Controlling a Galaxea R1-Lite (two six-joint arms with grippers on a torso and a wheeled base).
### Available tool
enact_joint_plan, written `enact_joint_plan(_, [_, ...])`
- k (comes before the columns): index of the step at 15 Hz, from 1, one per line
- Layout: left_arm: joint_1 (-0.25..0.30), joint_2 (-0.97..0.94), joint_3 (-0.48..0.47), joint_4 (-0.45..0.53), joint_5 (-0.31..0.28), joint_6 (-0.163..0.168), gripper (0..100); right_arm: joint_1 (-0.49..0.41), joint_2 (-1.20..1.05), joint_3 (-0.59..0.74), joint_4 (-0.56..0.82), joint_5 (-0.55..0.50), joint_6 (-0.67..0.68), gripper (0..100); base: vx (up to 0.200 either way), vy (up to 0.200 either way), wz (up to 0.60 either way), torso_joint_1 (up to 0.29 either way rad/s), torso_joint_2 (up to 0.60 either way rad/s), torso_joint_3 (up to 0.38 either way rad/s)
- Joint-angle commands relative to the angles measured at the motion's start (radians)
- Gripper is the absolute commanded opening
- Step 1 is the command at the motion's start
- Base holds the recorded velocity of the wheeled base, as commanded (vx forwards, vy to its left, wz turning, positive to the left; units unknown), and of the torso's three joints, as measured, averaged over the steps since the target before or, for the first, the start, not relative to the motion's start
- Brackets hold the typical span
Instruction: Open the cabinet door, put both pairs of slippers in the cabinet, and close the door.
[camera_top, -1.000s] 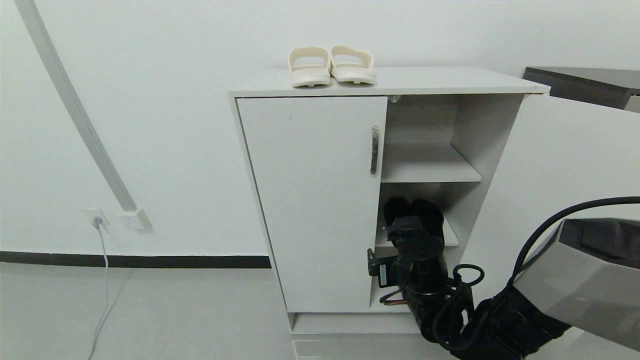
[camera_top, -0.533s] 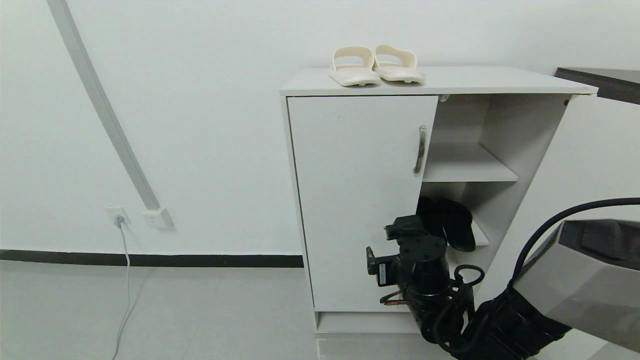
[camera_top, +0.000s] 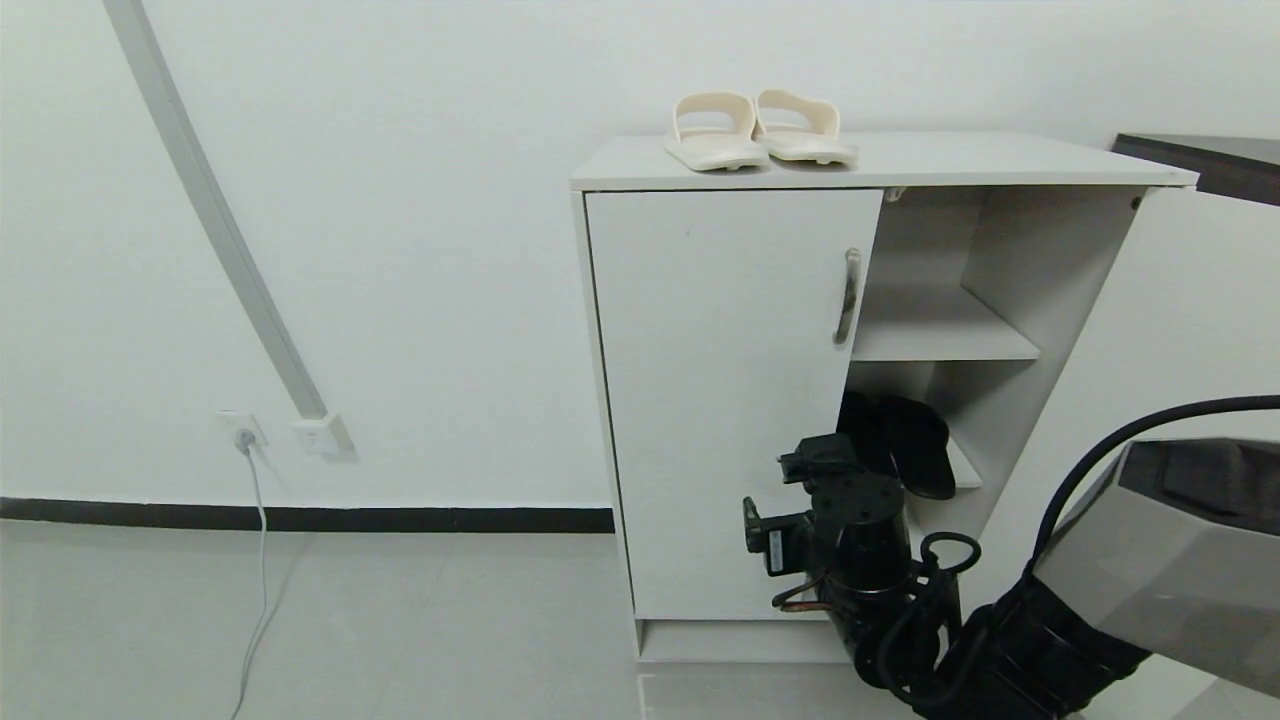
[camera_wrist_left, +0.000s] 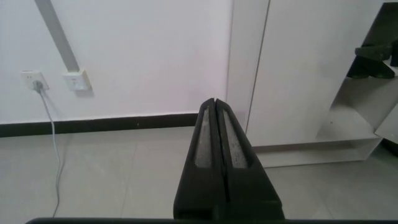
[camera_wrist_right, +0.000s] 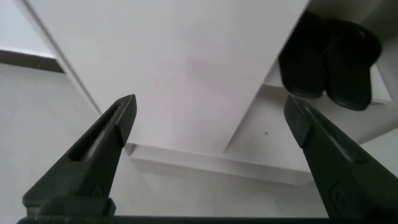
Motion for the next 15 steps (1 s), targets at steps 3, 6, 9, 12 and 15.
enact_joint_plan(3, [0.000,0.002,0.000,0.000,0.000,0.000,0,0.001,-0.001,0.004,-0.001,0.001,-0.005,100,0.000,0.000,0.00,0.000,0.00,0.000])
enact_joint_plan(6, [0.000,0.002,0.000,0.000,0.000,0.000,0,0.001,0.000,0.006,-0.001,0.003,-0.005,100,0.000,0.000,0.00,0.000,0.00,0.000])
enact_joint_plan(9, [0.000,0.000,0.000,0.000,0.000,0.000,0,0.001,0.000,0.006,-0.001,0.001,-0.006,100,0.000,0.000,0.00,0.000,0.00,0.000])
enact_joint_plan(12, [0.000,0.002,0.000,0.000,0.000,0.000,0,0.001,0.002,0.006,-0.001,0.003,-0.005,100,0.000,0.000,0.00,0.000,0.00,0.000])
enact_joint_plan(15, [0.000,0.002,0.000,0.000,0.000,0.000,0,0.001,0.003,0.007,-0.001,0.003,-0.005,100,0.000,0.000,0.00,0.009,-0.07,-0.064])
